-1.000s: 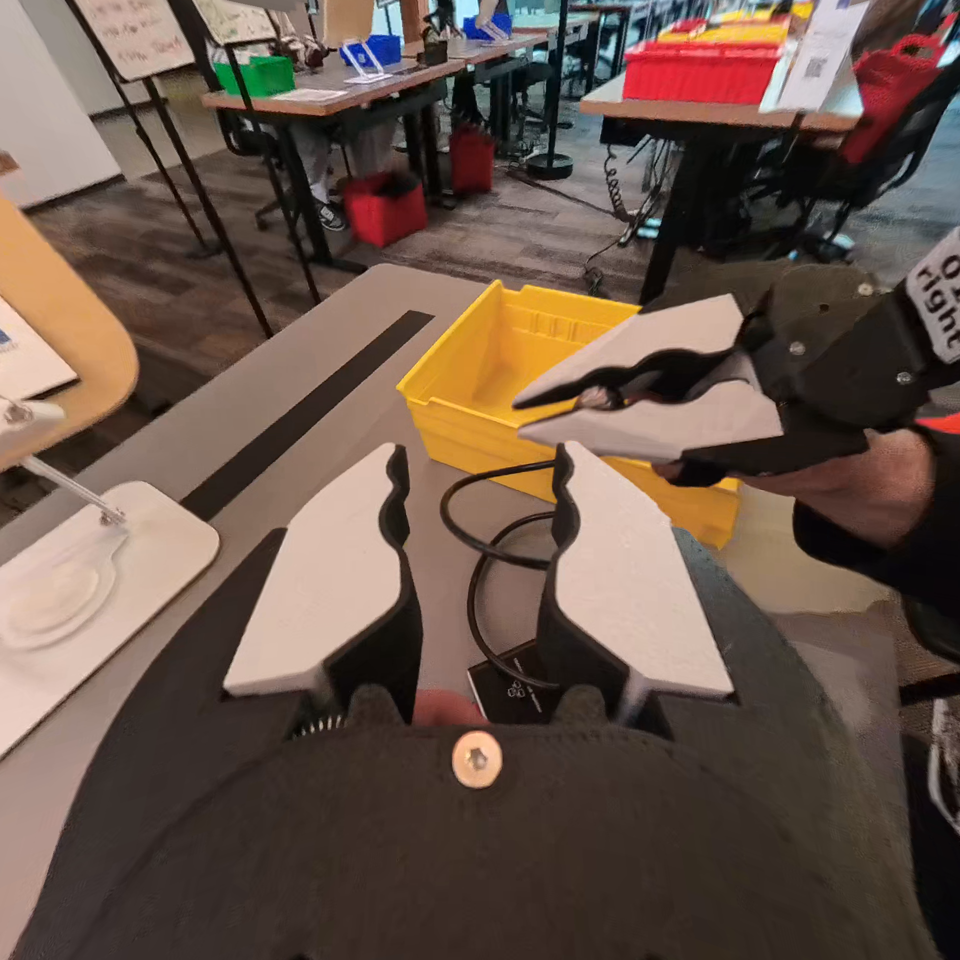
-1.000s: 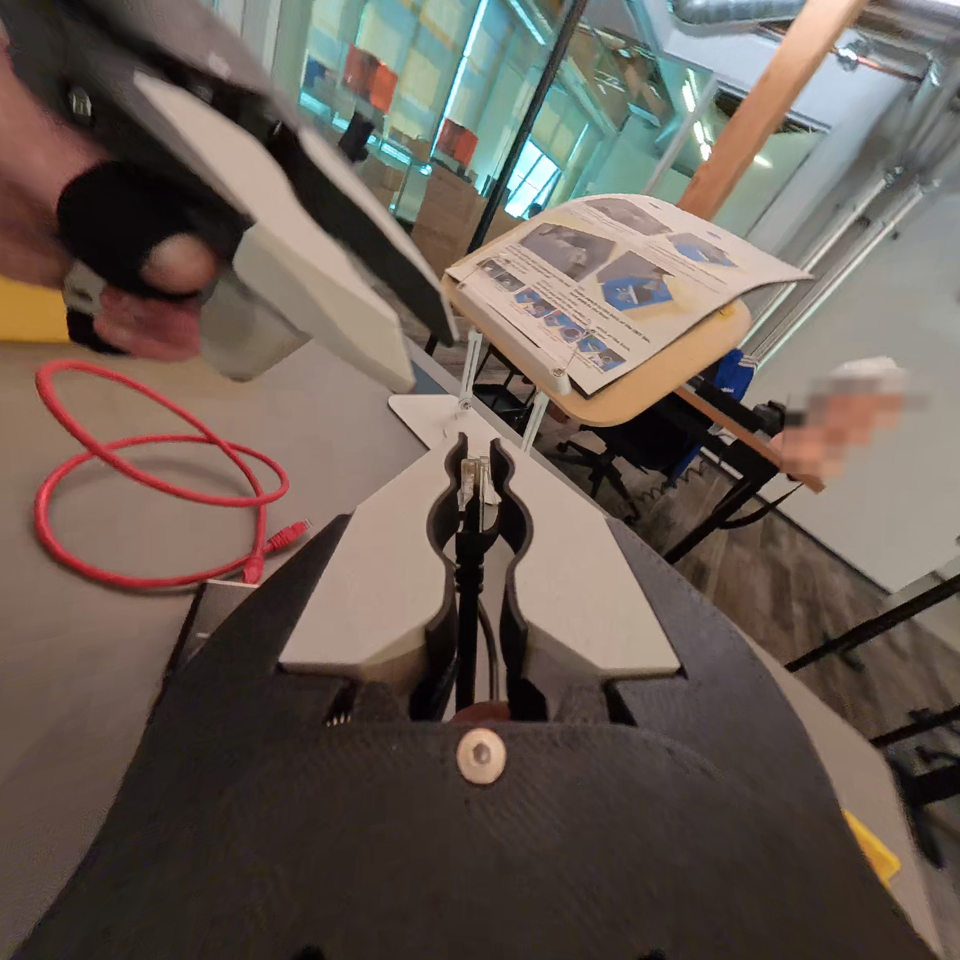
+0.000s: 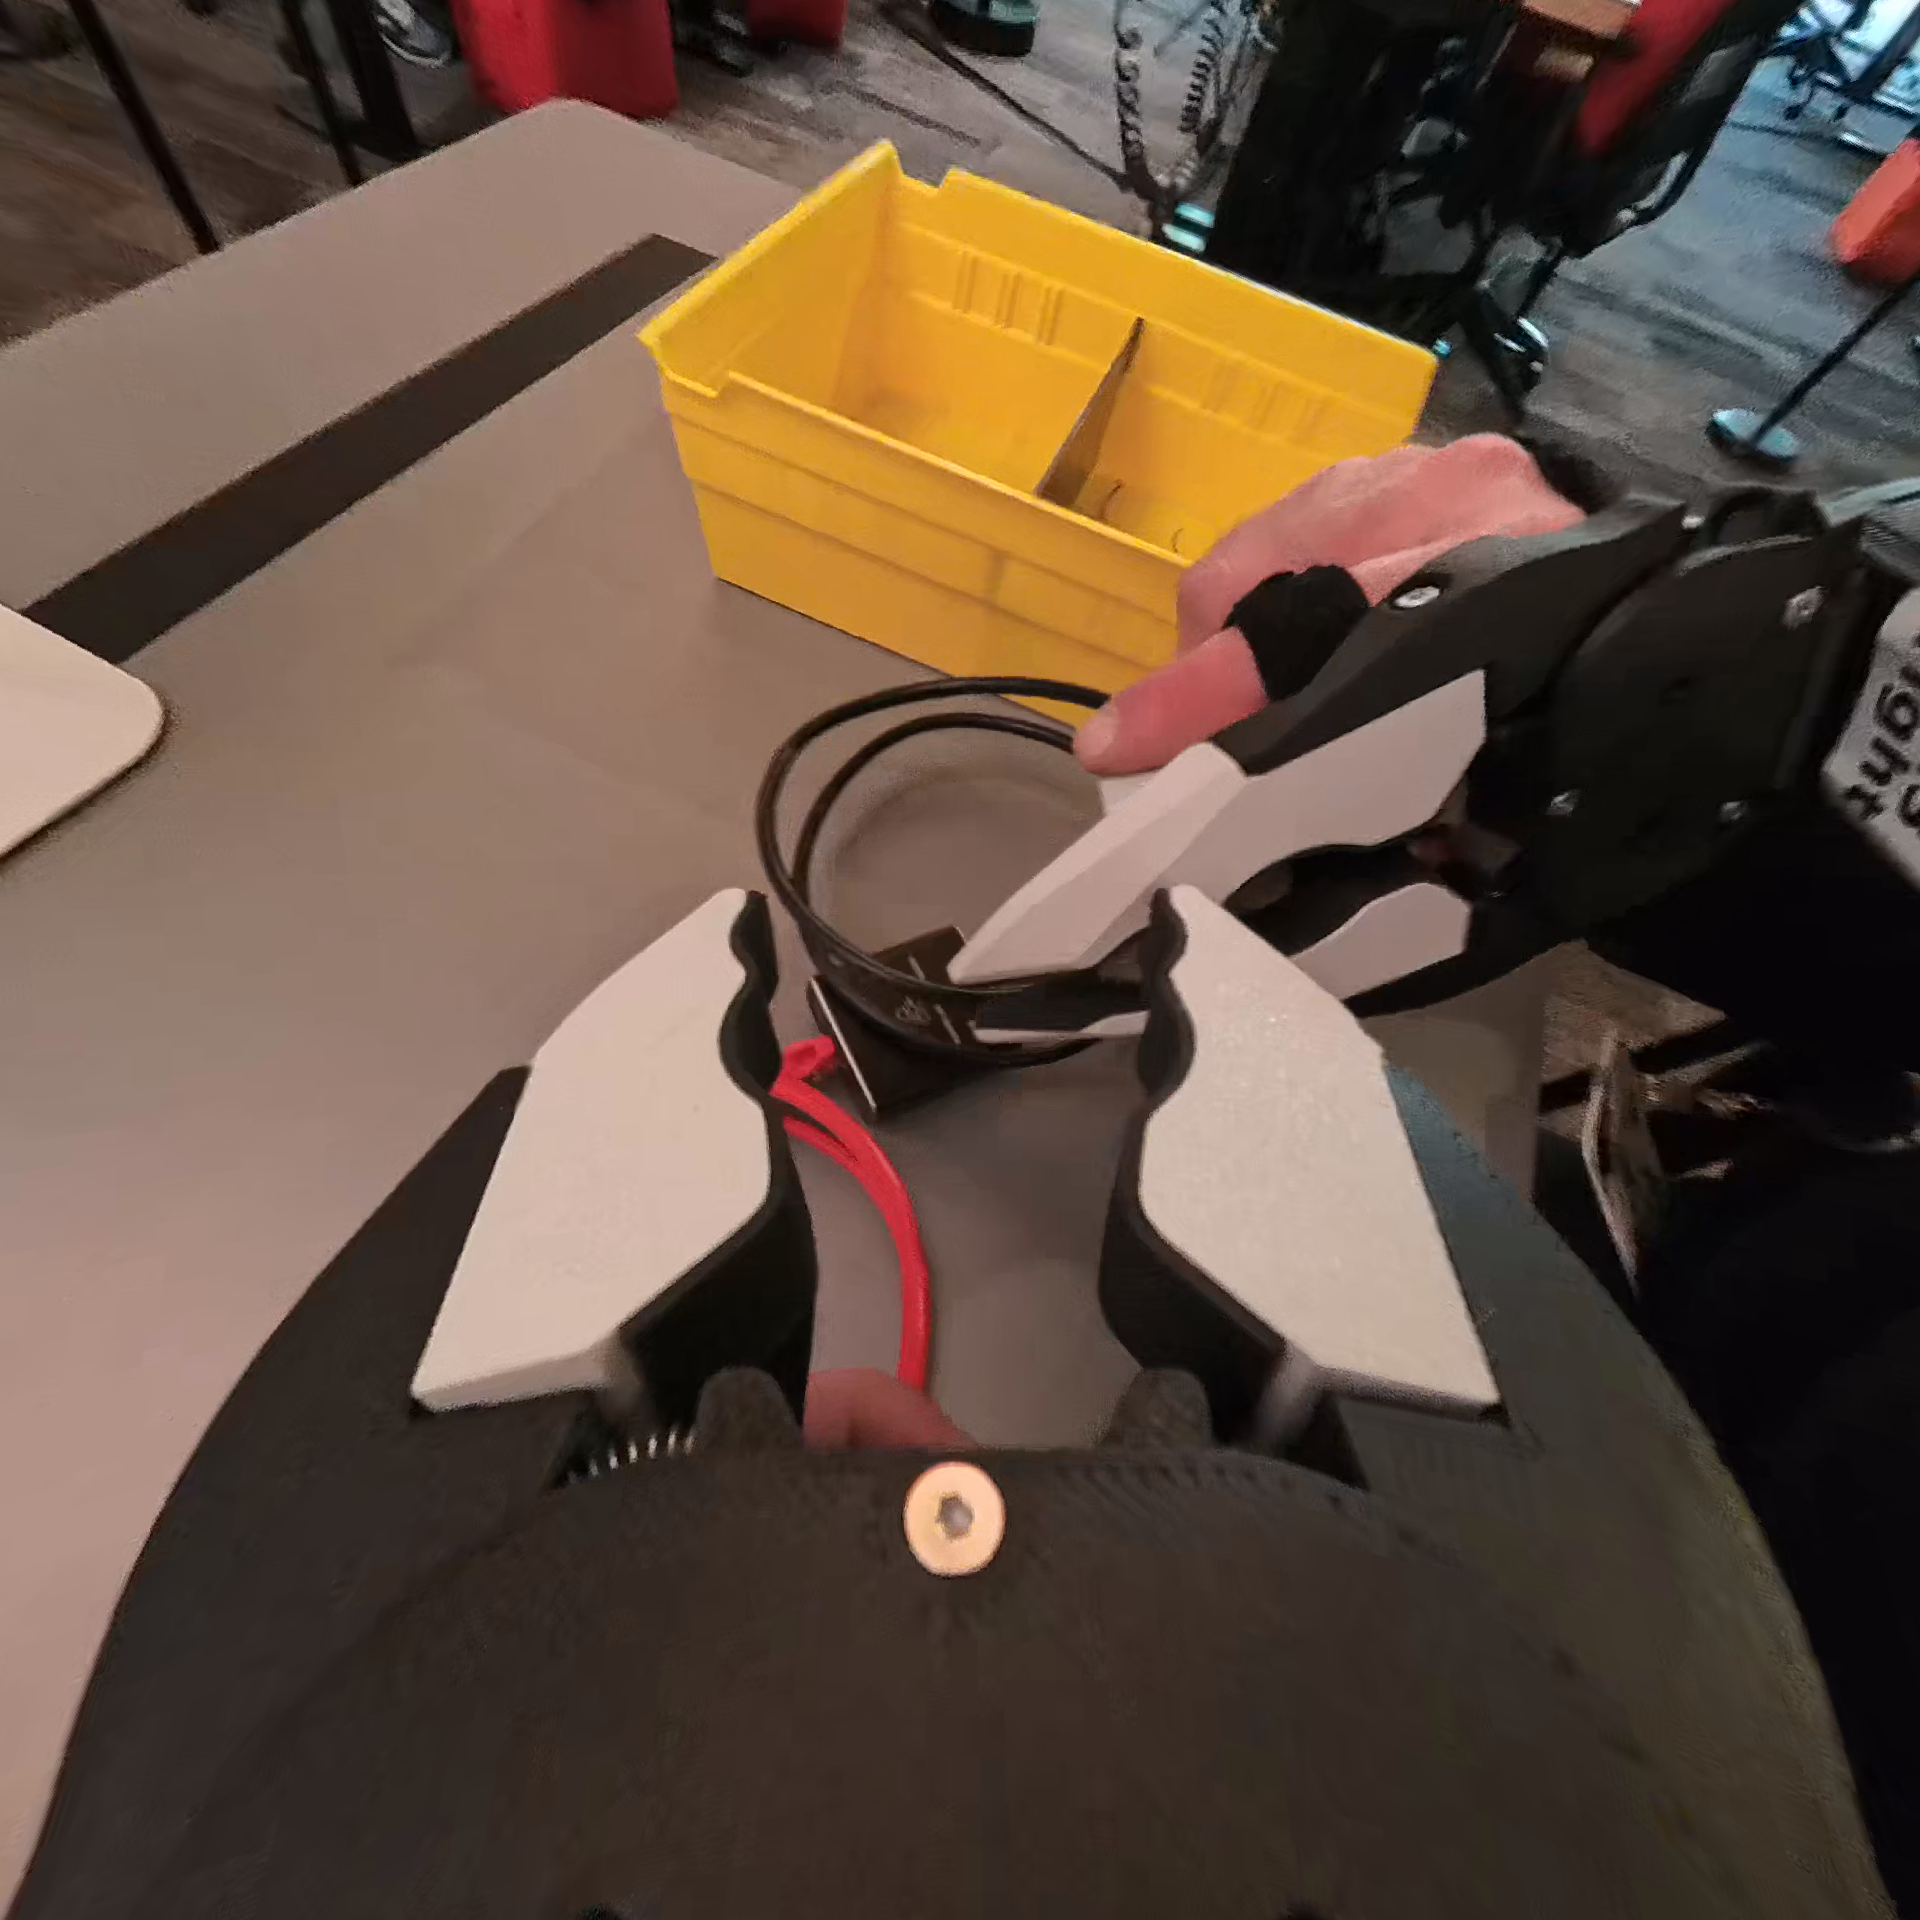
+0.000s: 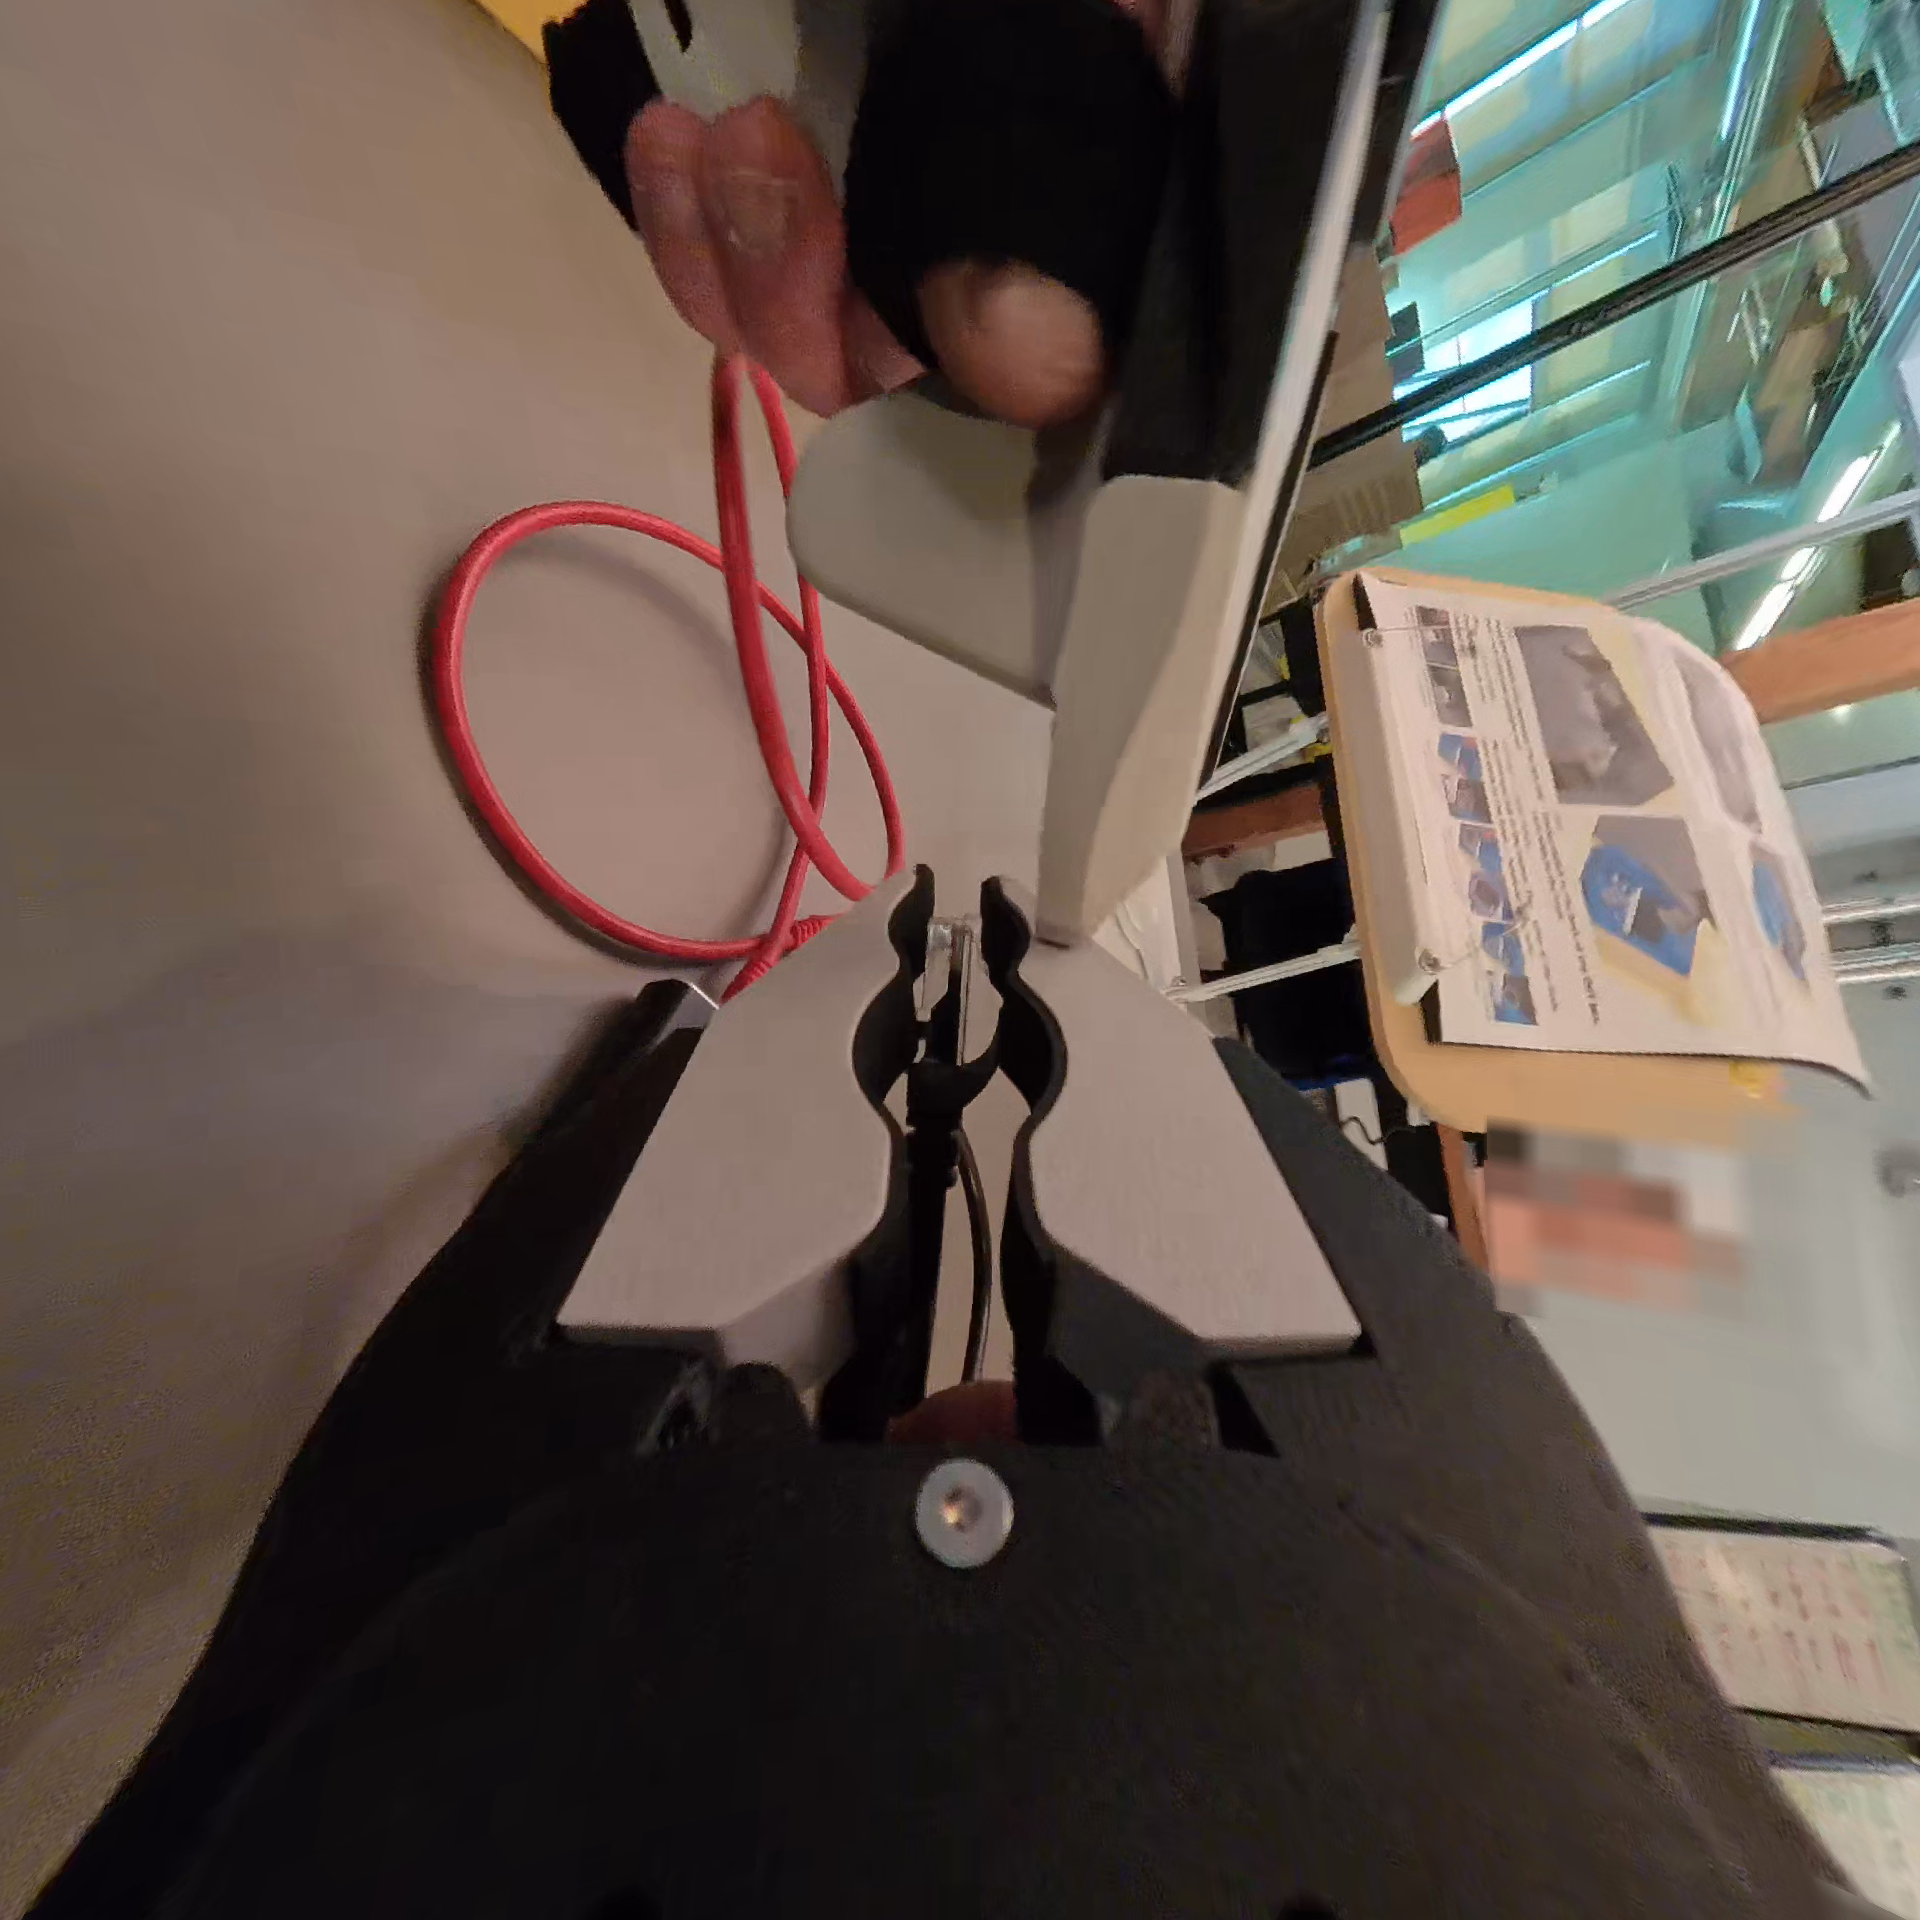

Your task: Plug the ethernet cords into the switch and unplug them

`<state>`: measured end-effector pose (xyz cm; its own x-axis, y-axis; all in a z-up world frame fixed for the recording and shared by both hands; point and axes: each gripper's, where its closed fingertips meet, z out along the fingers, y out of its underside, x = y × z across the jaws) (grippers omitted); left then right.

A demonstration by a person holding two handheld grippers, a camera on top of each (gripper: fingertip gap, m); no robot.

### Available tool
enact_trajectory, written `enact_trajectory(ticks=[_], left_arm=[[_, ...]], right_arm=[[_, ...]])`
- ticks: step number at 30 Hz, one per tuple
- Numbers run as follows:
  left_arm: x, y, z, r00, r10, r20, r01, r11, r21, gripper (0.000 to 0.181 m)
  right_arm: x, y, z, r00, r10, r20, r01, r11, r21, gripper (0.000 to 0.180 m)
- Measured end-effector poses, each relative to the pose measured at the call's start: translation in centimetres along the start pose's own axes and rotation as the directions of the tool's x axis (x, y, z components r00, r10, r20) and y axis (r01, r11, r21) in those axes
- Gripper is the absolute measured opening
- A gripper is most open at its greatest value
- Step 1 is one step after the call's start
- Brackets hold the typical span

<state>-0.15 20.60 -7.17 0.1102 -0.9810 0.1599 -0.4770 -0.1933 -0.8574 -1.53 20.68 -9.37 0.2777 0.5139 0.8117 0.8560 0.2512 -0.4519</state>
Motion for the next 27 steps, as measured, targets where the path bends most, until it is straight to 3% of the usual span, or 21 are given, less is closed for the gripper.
enact_trajectory(ticks=[6, 9, 11, 21, 27], left_arm=[[1.3, 2.5, -1.2, 1.0, 0.016, -0.007, -0.016, 0.999, -0.05, 0.072], [1.8, 2.2, -1.1, 1.0, -0.015, 0.008, 0.015, 1.0, 0.004, 0.05], [1.8, 2.2, -1.0, 0.999, -0.017, 0.031, 0.016, 1.0, 0.016, 0.045], [2.1, 1.6, -1.6, 0.993, -0.081, 0.085, 0.075, 0.994, 0.073, 0.033], [1.9, 1.4, -1.0, 0.987, -0.103, 0.121, 0.091, 0.991, 0.099, 0.034]], right_arm=[[-0.5, -1.0, 1.1, 0.999, 0.011, -0.04, -0.011, 1.0, -0.009, 0.007], [-0.5, -1.4, 1.3, 0.998, 0.009, -0.055, -0.009, 1.0, -0.008, 0.007], [-0.8, -1.7, 1.5, 0.998, -0.007, -0.06, 0.007, 1.0, -0.011, 0.007], [0.3, -1.0, 1.7, 0.99, 0.062, -0.125, -0.068, 0.996, -0.049, 0.007], [0.5, -0.8, 1.7, 0.986, 0.064, -0.151, -0.075, 0.995, -0.07, 0.007]])
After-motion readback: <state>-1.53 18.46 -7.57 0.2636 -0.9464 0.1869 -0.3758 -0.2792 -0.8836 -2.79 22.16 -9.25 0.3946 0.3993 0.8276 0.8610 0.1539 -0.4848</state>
